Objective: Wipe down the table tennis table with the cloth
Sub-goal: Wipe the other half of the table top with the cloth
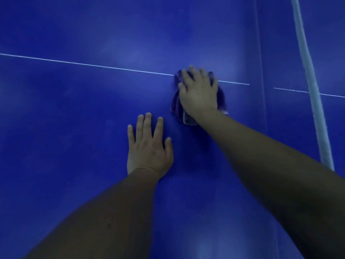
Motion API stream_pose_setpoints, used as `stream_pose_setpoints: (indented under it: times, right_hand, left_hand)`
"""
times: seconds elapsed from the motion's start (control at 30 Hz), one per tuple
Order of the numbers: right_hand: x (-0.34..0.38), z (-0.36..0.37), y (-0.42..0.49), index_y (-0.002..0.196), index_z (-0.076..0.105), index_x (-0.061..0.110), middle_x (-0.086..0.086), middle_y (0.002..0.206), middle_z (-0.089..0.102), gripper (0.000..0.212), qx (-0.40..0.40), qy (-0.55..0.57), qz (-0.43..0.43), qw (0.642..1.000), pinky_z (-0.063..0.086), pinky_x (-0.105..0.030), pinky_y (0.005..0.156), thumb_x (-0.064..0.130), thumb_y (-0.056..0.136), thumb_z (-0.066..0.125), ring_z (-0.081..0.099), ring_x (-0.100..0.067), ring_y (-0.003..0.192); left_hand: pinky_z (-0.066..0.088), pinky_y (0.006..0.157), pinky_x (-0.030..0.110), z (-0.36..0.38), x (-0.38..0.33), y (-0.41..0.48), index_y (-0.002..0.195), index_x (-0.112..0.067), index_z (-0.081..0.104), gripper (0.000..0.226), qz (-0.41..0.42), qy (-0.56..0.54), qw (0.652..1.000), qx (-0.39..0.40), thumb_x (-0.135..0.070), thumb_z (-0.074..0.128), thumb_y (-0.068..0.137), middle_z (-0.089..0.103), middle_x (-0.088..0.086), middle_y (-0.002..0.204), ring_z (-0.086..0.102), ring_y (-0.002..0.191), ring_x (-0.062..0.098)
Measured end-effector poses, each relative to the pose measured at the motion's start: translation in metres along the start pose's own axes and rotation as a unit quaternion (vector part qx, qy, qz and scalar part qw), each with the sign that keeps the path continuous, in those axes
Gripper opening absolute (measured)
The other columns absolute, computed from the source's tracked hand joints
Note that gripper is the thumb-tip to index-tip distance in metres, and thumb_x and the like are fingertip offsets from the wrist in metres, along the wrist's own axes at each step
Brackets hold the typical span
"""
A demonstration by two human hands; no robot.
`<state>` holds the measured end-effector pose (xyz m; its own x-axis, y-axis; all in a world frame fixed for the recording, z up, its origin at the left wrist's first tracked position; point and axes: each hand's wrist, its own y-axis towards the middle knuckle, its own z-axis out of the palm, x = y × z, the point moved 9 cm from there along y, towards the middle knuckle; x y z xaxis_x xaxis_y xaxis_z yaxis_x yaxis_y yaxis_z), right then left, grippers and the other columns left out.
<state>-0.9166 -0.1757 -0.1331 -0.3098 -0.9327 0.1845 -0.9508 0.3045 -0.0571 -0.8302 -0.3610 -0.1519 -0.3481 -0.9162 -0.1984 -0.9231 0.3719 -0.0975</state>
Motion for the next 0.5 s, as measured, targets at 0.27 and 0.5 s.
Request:
stream_pose_setpoints:
  times: [0.27, 0.5]
  right_hand:
    - [-0.056, -0.001, -0.024, 0.154, 0.036, 0.032, 0.005, 0.167, 0.021, 0.051, 0.006, 0.007, 0.067, 0.998, 0.006, -0.058, 0.12, 0.045, 0.105, 0.029, 0.009, -0.026, 0.155]
    - [-0.004, 0.007, -0.059, 0.151, 0.043, 0.029, 0.006, 0.163, 0.032, 0.053, -0.001, -0.021, -0.056, 0.998, 0.012, -0.055, 0.12, 0.044, 0.102, 0.03, 0.022, -0.026, 0.152]
  left_hand:
    - [0.003, 0.124, 0.054, -0.002, -0.002, 0.0, 0.158, -0.019, 0.025, 0.069, 0.003, -0.004, 1.0, 0.002, -0.051, 0.021, 0.097, 0.014, 0.011, 0.166, 0.002, 0.155, 0.027]
    - [0.002, 0.124, 0.054, -0.004, -0.003, 0.001, 0.157, -0.017, 0.029, 0.072, 0.013, -0.021, 1.0, 0.004, -0.051, 0.027, 0.094, 0.017, 0.014, 0.166, 0.004, 0.155, 0.028]
